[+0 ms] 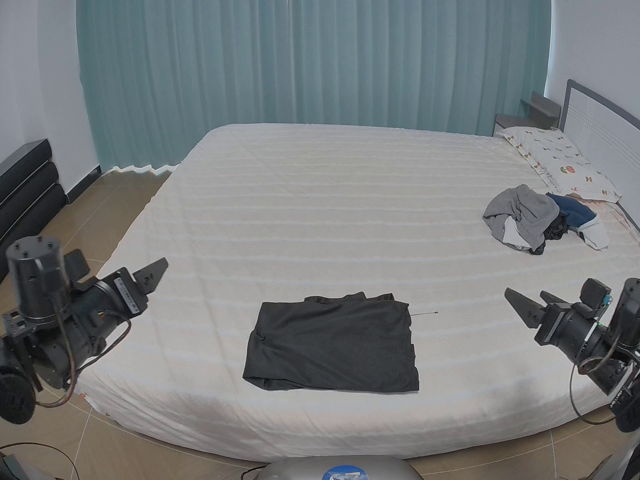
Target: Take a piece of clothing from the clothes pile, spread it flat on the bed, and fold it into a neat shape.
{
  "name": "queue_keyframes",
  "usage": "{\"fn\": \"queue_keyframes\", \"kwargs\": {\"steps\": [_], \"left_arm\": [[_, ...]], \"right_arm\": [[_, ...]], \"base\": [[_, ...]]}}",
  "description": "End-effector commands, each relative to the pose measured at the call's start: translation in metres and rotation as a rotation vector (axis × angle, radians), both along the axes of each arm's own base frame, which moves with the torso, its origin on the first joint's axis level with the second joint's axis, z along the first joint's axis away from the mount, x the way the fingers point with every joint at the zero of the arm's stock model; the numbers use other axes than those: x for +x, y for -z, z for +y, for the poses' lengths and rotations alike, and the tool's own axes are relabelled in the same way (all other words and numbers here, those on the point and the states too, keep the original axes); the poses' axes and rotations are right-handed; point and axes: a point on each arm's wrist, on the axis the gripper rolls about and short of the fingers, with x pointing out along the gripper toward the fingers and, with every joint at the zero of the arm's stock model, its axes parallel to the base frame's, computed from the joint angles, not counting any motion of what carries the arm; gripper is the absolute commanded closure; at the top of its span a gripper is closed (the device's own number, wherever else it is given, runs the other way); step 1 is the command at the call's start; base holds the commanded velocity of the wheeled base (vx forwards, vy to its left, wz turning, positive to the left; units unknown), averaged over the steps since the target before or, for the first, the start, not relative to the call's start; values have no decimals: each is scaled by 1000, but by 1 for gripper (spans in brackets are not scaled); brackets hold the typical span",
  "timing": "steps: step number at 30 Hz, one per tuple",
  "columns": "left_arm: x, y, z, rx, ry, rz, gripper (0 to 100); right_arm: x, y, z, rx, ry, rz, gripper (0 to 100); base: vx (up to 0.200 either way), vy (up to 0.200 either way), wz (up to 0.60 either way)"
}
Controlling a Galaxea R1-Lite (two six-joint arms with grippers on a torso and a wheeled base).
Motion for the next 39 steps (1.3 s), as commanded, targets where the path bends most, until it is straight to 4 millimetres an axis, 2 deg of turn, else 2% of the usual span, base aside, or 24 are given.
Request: {"fn": "queue_keyframes", "kwargs": {"steps": [1, 3, 7, 8, 9, 10, 11, 12, 13, 15, 16, 17, 18, 20, 23, 31, 34, 35, 39], "left_arm": [[-103, -34, 40, 166, -89, -270, 0], [-113, -33, 44, 188, -93, -272, 0], [-140, -24, 57, 269, -182, -236, 0], [-141, -24, 57, 270, -183, -237, 0], [-150, -22, 60, 281, -198, -245, 0], [-150, -22, 60, 281, -198, -245, 0], [-160, -20, 64, 294, -230, -260, 0], [-162, -20, 64, 300, -239, -263, 0], [-170, -18, 67, 331, -278, -265, 0], [-179, -14, 69, 371, -325, -266, 0], [-180, -14, 69, 372, -330, -268, 0], [-191, -10, 71, 434, -379, -267, 0], [-191, -10, 71, 434, -379, -267, 0], [-206, -4, 71, 512, -432, -282, 0], [-218, -1, 71, 544, -470, -317, 0], [-236, 15, 70, 552, -527, -337, 0], [-236, 24, 69, 550, -527, -328, 0], [-231, 31, 69, 547, -512, -323, 0], [-225, 36, 68, 510, -476, -401, 0]], "right_arm": [[-91, -46, -31, -134, 104, -244, 0], [-101, -48, -35, -144, 125, -244, 0], [-135, -50, -45, -211, 211, -210, 0], [-136, -51, -45, -215, 213, -208, 0], [-150, -52, -47, -243, 235, -190, 0], [-150, -52, -47, -243, 235, -190, 0], [-171, -52, -48, -270, 246, -159, 0], [-175, -52, -49, -273, 246, -152, 0], [-192, -50, -49, -286, 243, -119, 0], [-209, -47, -50, -294, 243, -84, 0], [-210, -46, -50, -294, 243, -82, 0], [-223, -41, -51, -296, 251, -73, 0], [-223, -41, -51, -296, 251, -73, 0], [-230, -34, -50, -295, 268, -94, 0], [-235, -29, -49, -292, 293, -112, 0], [-242, -19, -48, -313, 308, -143, 0], [-238, -14, -48, -313, 311, -133, 0], [-234, -15, -48, -298, 320, -174, 0], [-220, -10, -48, -284, 332, -289, 0]], "base": [[0, 0, 0], [0, 0, 0], [0, 0, 0], [0, 0, 0], [0, 0, 0], [0, 0, 0], [0, 0, 0], [0, 0, 0], [0, 0, 0], [0, 0, 0], [0, 0, 0], [0, 0, 0], [0, 0, 0], [0, 0, 0], [0, 0, 0], [0, 0, 0], [0, 0, 0], [0, 0, 0], [0, 0, 0]]}}
